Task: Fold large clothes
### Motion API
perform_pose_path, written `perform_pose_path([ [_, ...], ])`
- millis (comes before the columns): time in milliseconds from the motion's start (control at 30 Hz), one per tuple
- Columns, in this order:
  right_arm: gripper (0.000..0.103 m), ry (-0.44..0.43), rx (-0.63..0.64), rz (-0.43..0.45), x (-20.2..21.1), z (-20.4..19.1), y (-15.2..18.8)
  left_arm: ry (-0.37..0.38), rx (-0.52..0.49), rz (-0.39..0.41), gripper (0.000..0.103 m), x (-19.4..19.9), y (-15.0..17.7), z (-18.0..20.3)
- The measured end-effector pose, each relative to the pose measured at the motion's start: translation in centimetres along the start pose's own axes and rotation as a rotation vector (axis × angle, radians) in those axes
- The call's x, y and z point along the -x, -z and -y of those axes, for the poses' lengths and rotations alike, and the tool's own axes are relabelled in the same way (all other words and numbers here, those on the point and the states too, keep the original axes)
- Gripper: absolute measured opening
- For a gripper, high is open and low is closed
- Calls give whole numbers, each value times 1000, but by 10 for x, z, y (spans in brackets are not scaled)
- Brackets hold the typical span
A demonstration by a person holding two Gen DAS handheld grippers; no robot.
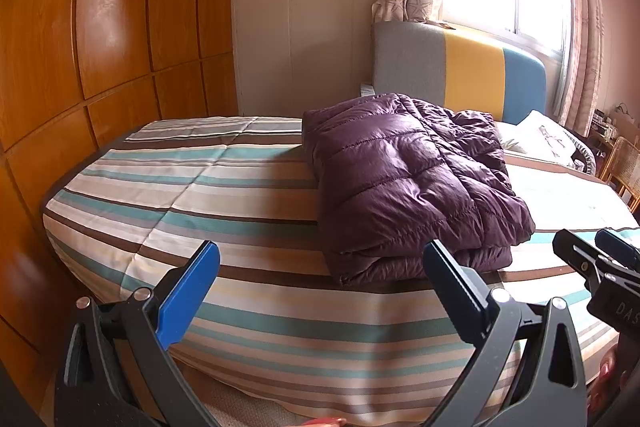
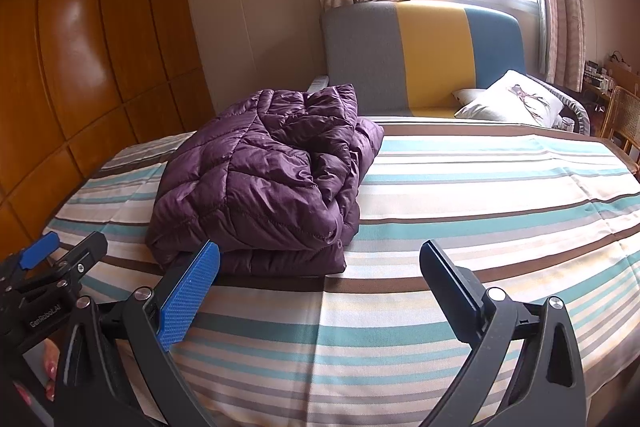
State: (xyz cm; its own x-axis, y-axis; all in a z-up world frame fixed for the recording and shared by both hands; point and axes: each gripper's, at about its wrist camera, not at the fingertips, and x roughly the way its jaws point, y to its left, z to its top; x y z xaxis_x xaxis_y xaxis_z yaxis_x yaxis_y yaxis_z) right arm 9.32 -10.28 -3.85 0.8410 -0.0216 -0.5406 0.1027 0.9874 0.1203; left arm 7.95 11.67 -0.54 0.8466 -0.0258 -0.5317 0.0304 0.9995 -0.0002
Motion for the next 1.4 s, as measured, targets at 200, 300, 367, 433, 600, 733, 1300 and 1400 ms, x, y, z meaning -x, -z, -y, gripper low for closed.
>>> perform_pose_path([
  [200,100,1,-2,-3,-1,0,1,2,7,-8,101,-2,0,-2],
  [300,100,3,-1,-4,-1,1,1,1,4,-9,101,-2,0,-1],
  [367,100,2,-2,-4,-1,1,2,2,3,-8,101,-1,0,0],
  [433,100,4,-2,-4,-1,1,2,1,4,-8,101,-1,0,0],
  [600,100,2,-3,-8,-1,2,3,1,2,-10,101,-1,1,1],
  [733,100,1,-3,-7,-1,2,2,1,0,-9,101,0,1,1],
  [1300,100,1,1,-13,-3,-1,3,15,-20,-9,101,2,1,3],
  [1400,100,1,0,-13,-4,-1,3,20,-18,-10,101,2,1,3],
])
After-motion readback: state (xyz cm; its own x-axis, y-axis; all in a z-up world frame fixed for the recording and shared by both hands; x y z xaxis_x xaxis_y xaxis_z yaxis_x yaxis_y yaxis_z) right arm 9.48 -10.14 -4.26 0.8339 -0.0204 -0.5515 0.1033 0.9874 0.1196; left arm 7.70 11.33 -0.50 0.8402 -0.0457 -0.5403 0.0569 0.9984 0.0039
